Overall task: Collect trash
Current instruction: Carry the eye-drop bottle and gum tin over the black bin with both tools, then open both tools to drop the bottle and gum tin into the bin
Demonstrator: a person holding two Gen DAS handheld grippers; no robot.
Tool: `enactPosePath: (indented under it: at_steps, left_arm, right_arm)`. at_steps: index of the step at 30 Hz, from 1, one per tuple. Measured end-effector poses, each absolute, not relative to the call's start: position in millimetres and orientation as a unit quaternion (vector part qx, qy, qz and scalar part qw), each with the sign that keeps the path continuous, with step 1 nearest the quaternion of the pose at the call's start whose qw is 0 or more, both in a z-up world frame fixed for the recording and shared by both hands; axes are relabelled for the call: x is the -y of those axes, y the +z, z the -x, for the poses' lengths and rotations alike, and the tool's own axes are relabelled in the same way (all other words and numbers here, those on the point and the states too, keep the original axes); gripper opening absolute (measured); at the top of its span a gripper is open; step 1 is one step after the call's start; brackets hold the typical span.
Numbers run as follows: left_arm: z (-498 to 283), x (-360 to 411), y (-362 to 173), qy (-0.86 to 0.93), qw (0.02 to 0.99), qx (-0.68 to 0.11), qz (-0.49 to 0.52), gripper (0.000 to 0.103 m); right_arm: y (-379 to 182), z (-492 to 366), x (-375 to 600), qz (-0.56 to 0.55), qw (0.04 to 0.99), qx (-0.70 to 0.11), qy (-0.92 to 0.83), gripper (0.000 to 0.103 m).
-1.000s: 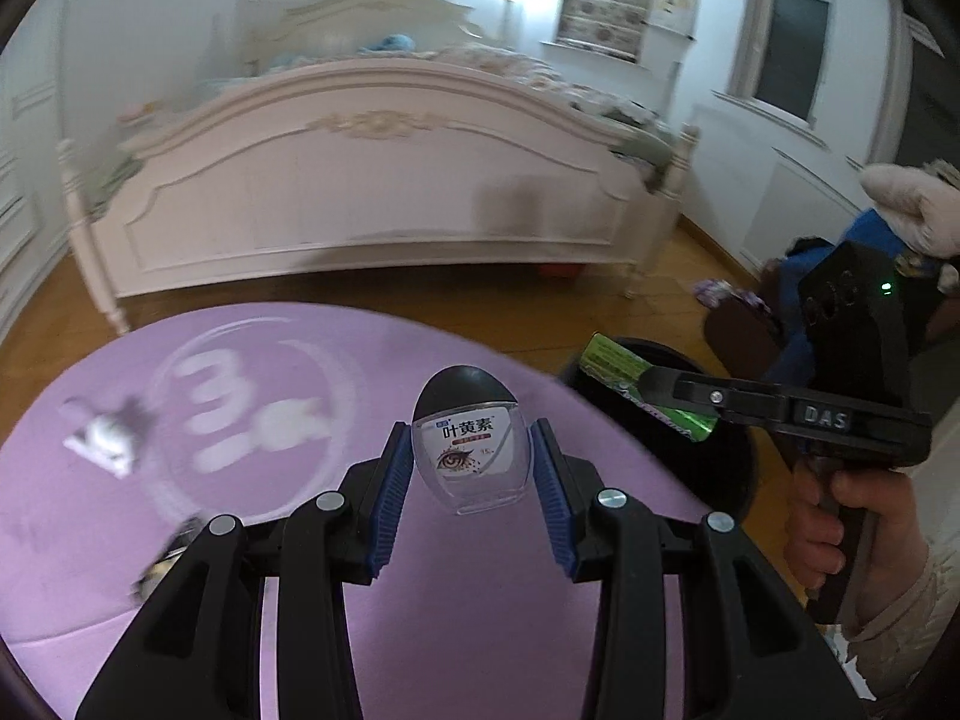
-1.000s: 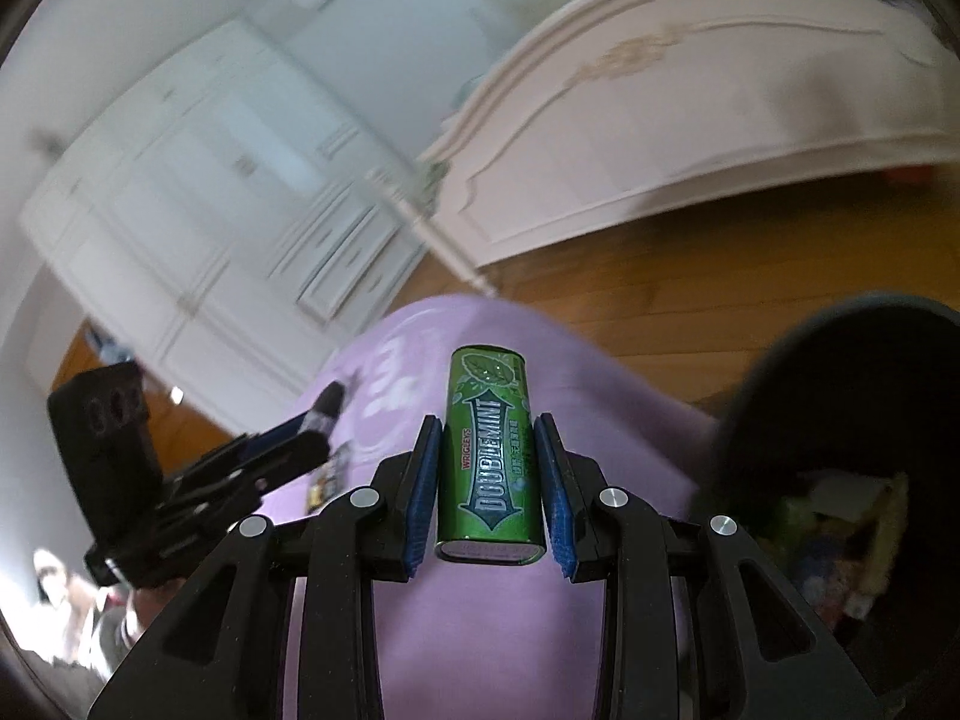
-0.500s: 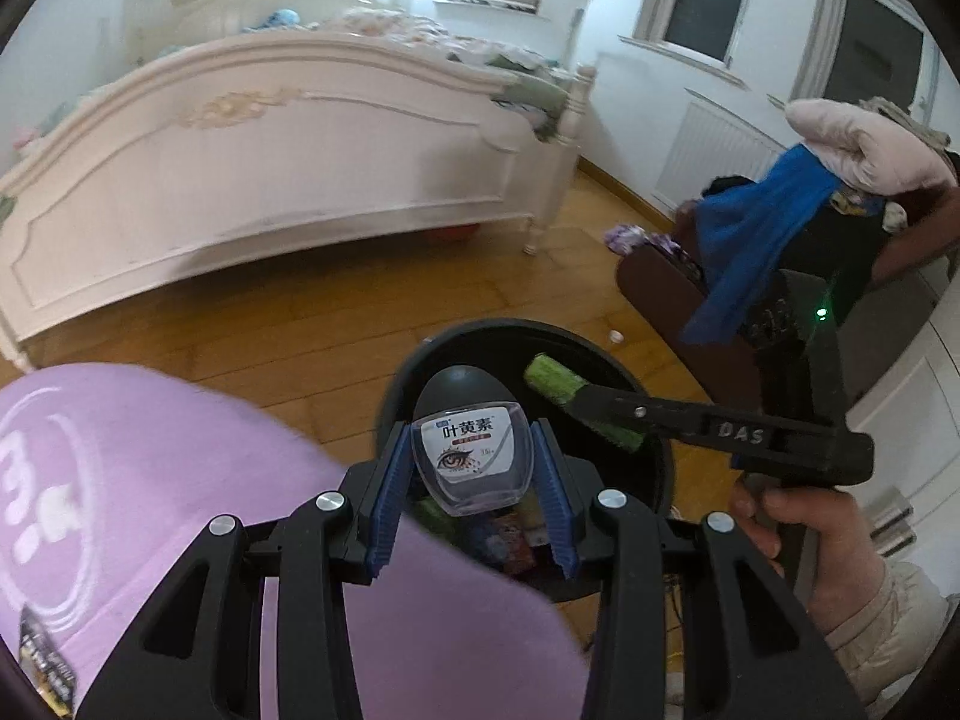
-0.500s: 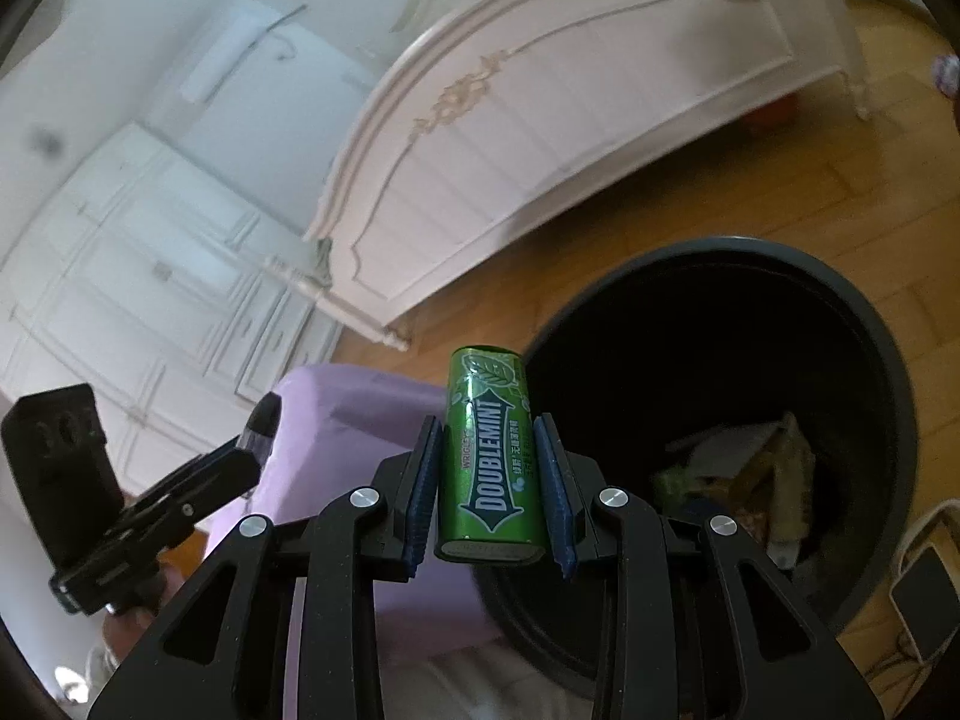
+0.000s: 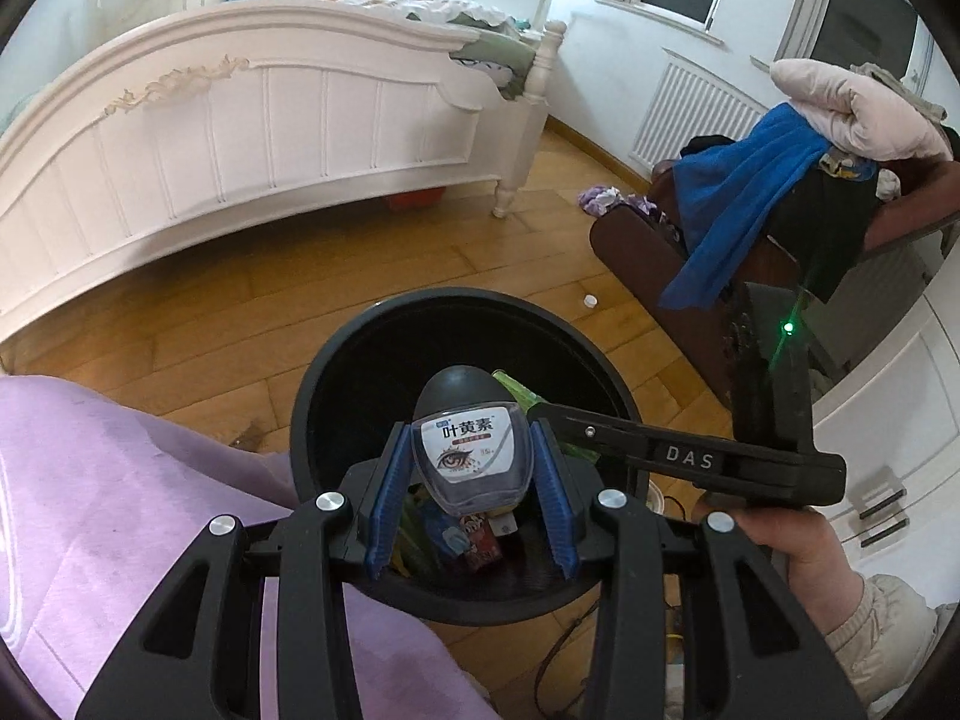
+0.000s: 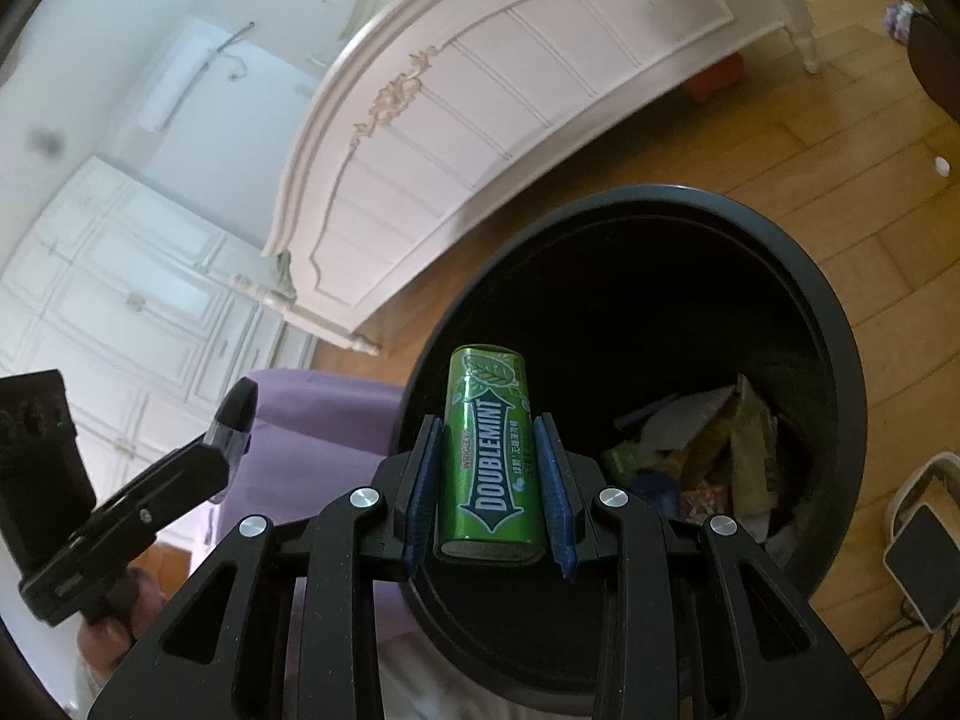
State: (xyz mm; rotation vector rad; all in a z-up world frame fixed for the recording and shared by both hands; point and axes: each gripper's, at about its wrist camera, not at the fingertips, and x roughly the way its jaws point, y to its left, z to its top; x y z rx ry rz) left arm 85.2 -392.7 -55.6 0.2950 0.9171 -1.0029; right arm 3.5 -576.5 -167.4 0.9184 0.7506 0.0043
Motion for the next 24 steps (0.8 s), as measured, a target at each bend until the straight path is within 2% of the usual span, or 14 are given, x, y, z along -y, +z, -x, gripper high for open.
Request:
enactPosePath:
  at_steps: [19, 21, 22, 23, 24]
  left_arm:
    - [-84, 406, -60, -0.464, 0.761, -0.429, -0.148, 0.042]
    - [-84, 405, -61, -0.461, 0.764, -0.426, -0.15, 0.053]
    - [-84, 404, -61, -0.459, 0.765, -0.425, -0.151, 0.064]
    - [-83, 402, -60, -0.459, 0.768, -0.421, -0.149, 0.069]
    - [-83, 401, -58, -0.459, 0.77, -0.418, -0.147, 0.069]
  right_arm:
    - [-182, -5, 578, -0.437, 0.817, -0.375, -0.016, 0.032]
    - [-181, -4, 577, -0.44, 0.816, -0.374, -0.019, 0.037]
    - [-180, -3, 577, -0.441, 0.817, -0.372, -0.02, 0.045]
    - [-178, -3, 577, -0.439, 0.819, -0.368, -0.023, 0.053]
    - [-176, -2, 575, -0.437, 0.821, -0.367, -0.026, 0.056]
